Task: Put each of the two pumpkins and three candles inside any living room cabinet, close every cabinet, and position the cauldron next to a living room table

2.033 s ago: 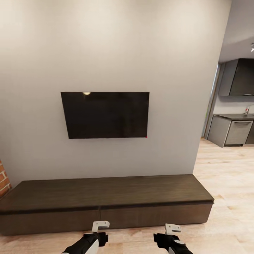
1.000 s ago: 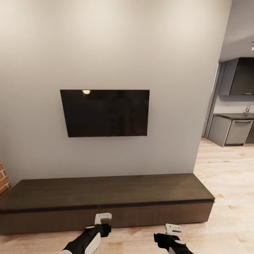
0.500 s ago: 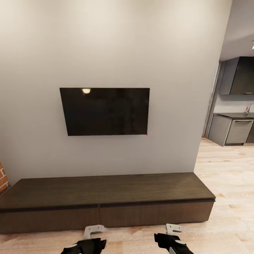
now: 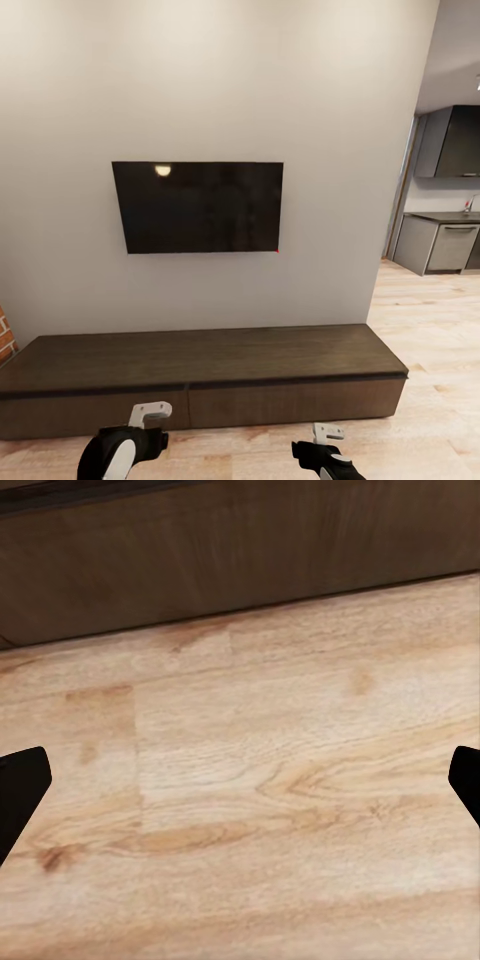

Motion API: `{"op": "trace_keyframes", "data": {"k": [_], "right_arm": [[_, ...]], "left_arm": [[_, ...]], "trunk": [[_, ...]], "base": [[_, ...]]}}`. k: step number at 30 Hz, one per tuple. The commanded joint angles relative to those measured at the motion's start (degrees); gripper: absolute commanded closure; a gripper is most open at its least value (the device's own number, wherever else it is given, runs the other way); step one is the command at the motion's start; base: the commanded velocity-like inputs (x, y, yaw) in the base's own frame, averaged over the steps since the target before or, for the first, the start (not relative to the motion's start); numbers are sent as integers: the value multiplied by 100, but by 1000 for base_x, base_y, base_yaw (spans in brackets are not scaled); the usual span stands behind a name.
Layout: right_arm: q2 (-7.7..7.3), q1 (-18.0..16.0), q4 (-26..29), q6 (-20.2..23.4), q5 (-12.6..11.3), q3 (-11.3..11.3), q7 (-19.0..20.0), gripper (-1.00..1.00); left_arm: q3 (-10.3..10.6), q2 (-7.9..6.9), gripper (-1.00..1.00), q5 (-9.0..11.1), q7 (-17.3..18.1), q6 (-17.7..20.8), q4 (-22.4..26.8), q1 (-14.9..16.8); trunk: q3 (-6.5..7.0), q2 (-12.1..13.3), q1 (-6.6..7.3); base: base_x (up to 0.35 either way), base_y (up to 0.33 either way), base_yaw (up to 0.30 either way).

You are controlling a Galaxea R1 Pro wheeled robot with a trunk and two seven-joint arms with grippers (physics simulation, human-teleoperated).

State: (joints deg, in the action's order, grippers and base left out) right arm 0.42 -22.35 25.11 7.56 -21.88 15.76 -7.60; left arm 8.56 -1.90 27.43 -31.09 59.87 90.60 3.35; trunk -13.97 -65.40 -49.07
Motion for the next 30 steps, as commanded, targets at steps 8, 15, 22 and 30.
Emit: {"op": "trace_keyframes", "data": {"k": [8, 15, 22, 30], "right_arm": [[-11, -5, 12, -20, -56, 49, -54, -100], [11, -5, 12, -143, -69, 55, -57, -100], [24, -2, 4, -177, -58, 61, -110, -100], [27, -6, 48, -205, -109, -13, -109, -100]], "left_arm": [[26, 12, -100, 66, -231, 13, -8, 741], [26, 14, -100, 70, -272, 13, -18, 928], [35, 14, -100, 77, -261, -229, -37, 947], [57, 14, -100, 56, -242, -332, -46, 948]], "trunk": [[-152, -328, -177], [-278, -608, -331], [-403, -889, -484], [-547, -1210, -660]], "base": [[0, 0, 0], [0, 0, 0], [0, 0, 0], [0, 0, 0]]}}
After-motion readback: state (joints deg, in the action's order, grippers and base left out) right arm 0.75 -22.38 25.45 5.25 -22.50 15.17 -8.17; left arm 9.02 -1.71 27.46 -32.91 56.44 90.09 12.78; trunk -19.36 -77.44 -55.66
